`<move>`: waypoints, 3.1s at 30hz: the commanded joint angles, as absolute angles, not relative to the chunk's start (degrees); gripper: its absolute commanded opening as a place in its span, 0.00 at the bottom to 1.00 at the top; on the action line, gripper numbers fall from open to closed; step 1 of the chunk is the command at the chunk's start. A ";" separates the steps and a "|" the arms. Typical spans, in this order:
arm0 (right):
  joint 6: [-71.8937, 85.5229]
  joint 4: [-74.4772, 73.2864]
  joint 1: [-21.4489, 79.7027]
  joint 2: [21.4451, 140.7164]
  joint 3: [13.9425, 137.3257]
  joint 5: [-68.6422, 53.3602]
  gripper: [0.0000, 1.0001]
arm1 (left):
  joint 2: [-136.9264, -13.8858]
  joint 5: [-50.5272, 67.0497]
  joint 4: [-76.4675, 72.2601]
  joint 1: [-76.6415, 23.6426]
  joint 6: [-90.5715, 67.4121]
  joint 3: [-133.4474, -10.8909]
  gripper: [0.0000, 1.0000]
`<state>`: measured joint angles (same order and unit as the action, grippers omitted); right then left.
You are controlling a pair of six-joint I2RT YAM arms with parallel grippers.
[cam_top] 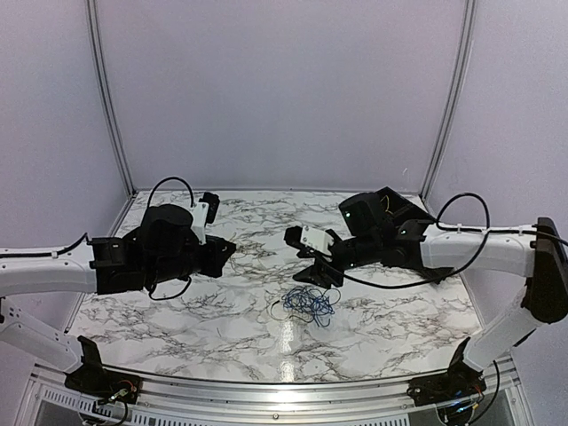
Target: Untangle the cables
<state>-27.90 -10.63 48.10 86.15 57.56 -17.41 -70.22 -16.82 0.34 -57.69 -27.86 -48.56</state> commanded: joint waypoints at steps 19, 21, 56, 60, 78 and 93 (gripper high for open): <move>-16.95 -13.51 47.24 96.42 71.87 -34.11 0.55 | -78.54 -4.26 -12.54 -59.97 -26.81 -51.34 0.00; -15.58 -11.87 47.07 96.39 71.22 -34.25 0.43 | -78.32 -3.62 -13.09 -60.03 -27.50 -51.11 0.00; -14.69 -13.49 17.77 90.91 82.86 -26.70 0.00 | -82.34 -16.79 5.46 -58.79 -17.70 -61.77 0.54; -14.60 -12.56 14.29 94.89 87.37 -22.86 0.00 | -86.46 -17.32 9.42 -58.39 -13.67 -68.96 0.62; -15.22 -12.00 2.55 108.08 93.87 -17.04 0.00 | -87.02 -19.61 4.92 -51.10 -13.92 -64.46 0.63; -17.84 -12.50 0.64 109.00 90.35 -11.88 0.00 | -86.22 -19.68 4.92 -51.10 -13.80 -64.07 0.64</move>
